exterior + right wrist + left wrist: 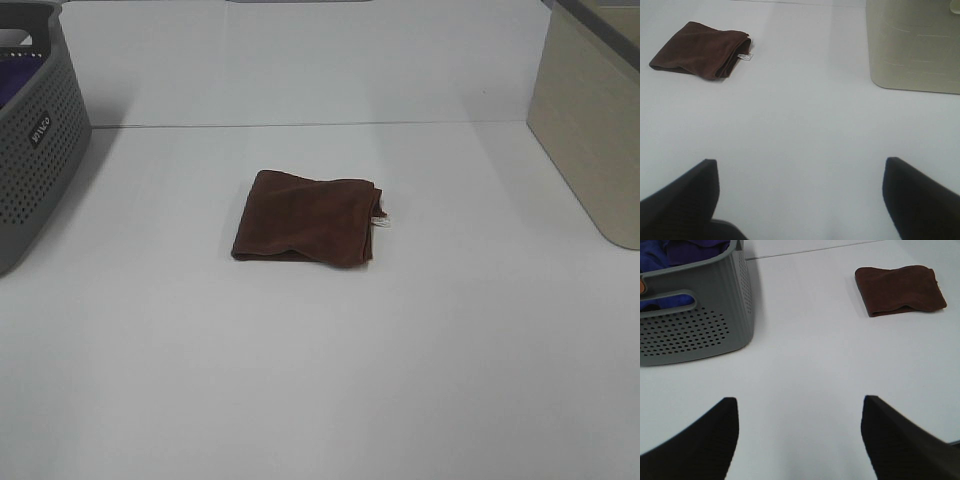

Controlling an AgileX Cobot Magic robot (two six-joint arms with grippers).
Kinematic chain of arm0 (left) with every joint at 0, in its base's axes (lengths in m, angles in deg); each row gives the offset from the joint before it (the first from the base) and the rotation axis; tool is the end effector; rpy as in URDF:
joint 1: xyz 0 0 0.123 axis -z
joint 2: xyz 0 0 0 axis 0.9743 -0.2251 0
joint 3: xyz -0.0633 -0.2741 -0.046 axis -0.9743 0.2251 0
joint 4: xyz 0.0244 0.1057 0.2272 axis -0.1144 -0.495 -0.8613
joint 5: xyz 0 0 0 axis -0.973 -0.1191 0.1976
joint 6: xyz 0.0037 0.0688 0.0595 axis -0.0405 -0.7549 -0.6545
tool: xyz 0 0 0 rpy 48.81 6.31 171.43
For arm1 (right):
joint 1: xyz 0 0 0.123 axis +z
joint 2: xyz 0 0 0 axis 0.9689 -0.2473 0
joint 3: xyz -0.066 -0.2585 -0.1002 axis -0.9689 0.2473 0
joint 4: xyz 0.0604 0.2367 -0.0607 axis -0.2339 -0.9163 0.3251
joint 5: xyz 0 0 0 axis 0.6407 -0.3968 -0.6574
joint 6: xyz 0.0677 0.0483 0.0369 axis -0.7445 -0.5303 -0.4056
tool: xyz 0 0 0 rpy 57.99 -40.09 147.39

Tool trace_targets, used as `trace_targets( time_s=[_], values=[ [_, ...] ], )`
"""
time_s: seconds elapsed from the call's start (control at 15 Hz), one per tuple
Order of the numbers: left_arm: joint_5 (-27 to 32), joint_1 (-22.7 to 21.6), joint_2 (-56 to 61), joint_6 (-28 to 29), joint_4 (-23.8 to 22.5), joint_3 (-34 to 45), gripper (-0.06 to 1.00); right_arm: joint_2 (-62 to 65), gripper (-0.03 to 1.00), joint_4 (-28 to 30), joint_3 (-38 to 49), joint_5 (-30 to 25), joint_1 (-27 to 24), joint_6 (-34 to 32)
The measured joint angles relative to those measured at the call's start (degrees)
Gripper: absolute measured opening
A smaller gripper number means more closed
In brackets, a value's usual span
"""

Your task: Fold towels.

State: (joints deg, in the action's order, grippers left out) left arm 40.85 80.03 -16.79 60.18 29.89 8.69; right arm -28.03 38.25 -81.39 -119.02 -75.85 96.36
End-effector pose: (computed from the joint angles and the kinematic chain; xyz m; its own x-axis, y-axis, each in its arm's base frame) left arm -0.0063 -0.0094 0.2785 -0.4341 0.0724 -0.8980 0.1693 0.9856 -0.0024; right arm -0.0069 0.0081 0.2794 -0.4366 -0.0808 -0.8960 -0.1124 0.9931 -0.0348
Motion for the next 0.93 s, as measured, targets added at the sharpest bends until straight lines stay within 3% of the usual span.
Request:
trace_targets(
  time_s=[0.93],
  values=[
    [0.0, 0.0, 0.0, 0.0, 0.0, 0.0, 0.67, 0.1, 0.84, -0.1, 0.0, 0.0, 0.0, 0.0]
  ],
)
